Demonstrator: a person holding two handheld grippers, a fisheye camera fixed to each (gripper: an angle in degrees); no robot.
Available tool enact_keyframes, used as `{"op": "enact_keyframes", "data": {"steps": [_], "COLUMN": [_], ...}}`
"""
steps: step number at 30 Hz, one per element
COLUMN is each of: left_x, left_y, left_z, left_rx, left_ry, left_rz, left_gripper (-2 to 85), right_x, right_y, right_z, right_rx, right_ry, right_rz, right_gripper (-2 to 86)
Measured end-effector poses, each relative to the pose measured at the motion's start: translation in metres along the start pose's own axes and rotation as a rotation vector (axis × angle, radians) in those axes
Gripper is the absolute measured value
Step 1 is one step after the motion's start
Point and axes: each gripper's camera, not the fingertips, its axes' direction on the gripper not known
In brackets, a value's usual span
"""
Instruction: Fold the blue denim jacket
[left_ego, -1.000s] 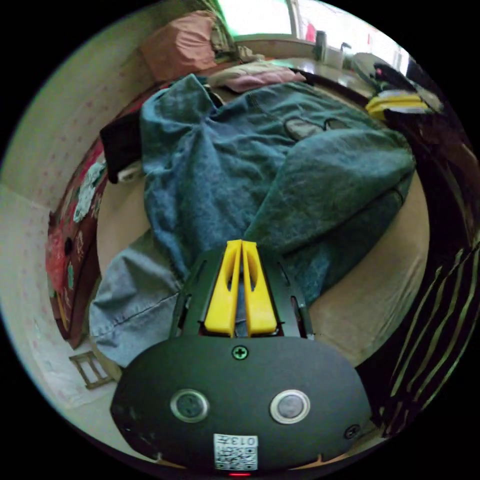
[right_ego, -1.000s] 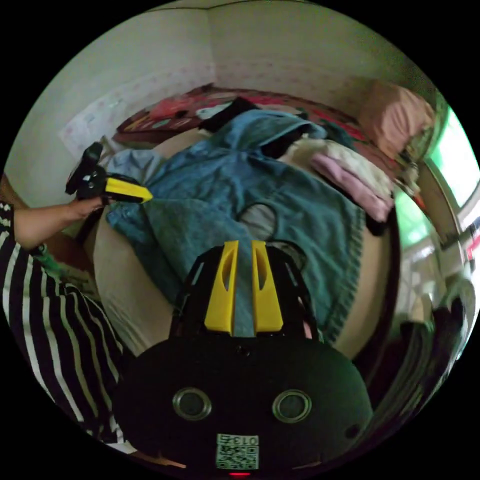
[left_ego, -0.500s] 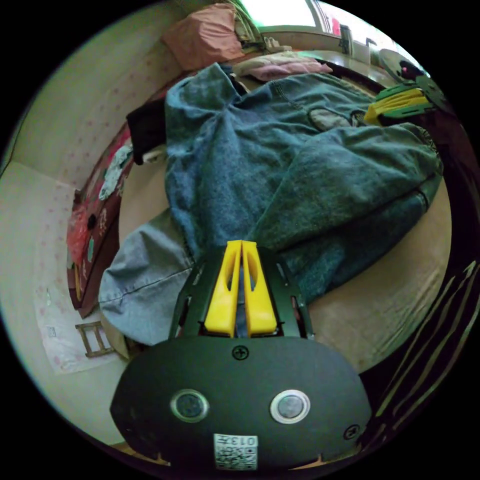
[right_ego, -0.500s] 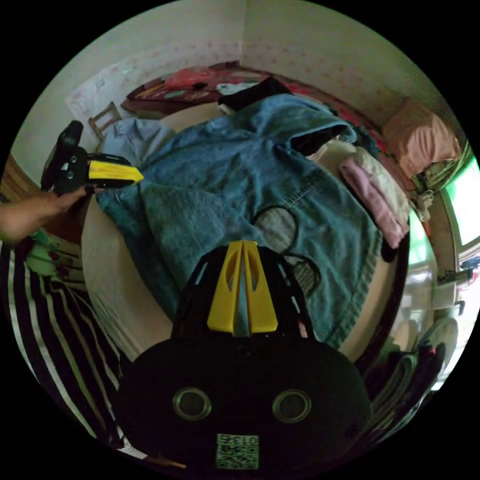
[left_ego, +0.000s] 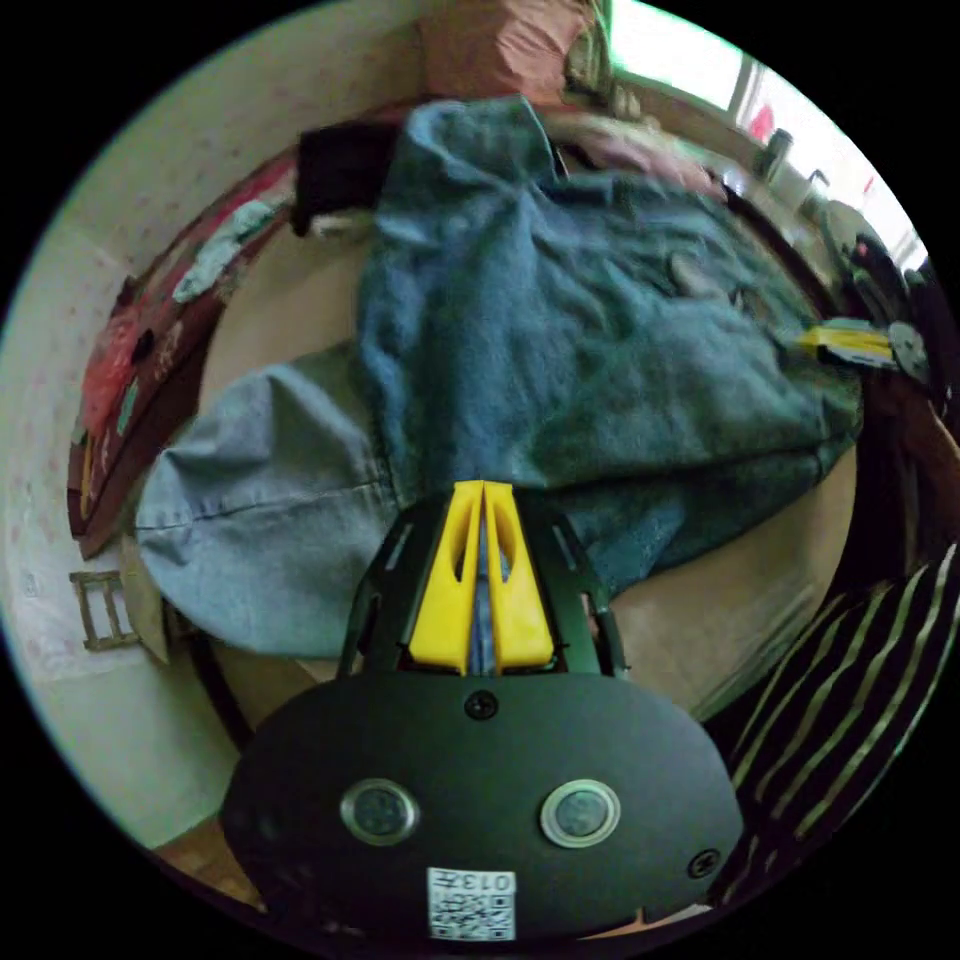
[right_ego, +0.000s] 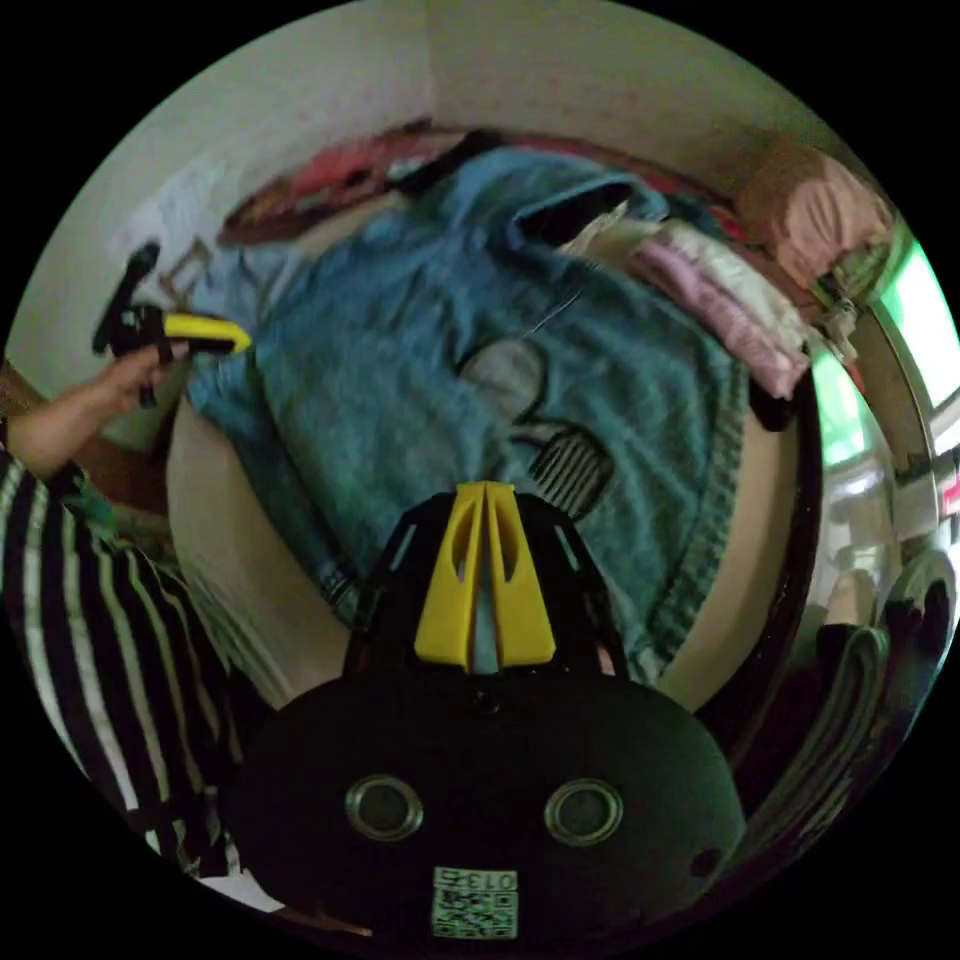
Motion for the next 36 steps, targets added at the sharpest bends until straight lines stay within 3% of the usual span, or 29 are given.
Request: {"op": "enact_keyframes", "data": {"steps": [3, 5, 9, 11, 14, 20, 24, 28, 34, 36], "left_x": [-0.047, -0.072, -0.123, -0.137, -0.155, -0.189, -0.203, -0.215, -0.234, -0.234], "left_y": [-0.025, -0.056, -0.134, -0.163, -0.202, -0.244, -0.257, -0.256, -0.236, -0.213], "left_z": [-0.031, -0.031, -0.011, -0.001, 0.01, 0.03, 0.032, 0.022, -0.021, -0.05], "left_rx": [0.193, 0.196, 0.147, 0.118, 0.068, -0.011, -0.075, -0.062, 0.075, 0.197], "left_ry": [-0.018, 0.006, 0.194, 0.25, 0.231, 0.316, 0.347, 0.358, 0.37, 0.363], "left_rz": [-0.063, -0.051, -0.053, -0.047, -0.042, -0.057, -0.033, -0.001, 0.045, 0.11], "left_gripper": [4.1, 7.4, 10.0, 11.1, 12.8, 12.7, 2.8, 1.1, 0.3, 0.2], "right_x": [0.063, 0.116, 0.194, 0.237, 0.267, 0.294, 0.296, 0.297, 0.265, 0.245], "right_y": [-0.003, -0.017, -0.051, -0.078, -0.107, -0.142, -0.151, -0.154, -0.15, -0.138], "right_z": [-0.035, -0.039, -0.022, -0.002, 0.016, 0.036, 0.049, 0.053, 0.018, -0.007], "right_rx": [0.172, 0.213, 0.19, 0.097, 0.011, -0.062, -0.12, -0.151, -0.072, 0.013], "right_ry": [0.047, 0.142, 0.084, -0.037, -0.079, -0.15, -0.161, -0.19, -0.053, -0.011], "right_rz": [0.139, 0.21, 0.312, 0.36, 0.33, 0.303, 0.301, 0.337, 0.241, 0.19], "right_gripper": [2.7, 6.3, 9.3, 8.9, 8.5, 9.7, 9.8, 8.8, 3.6, 3.1]}}
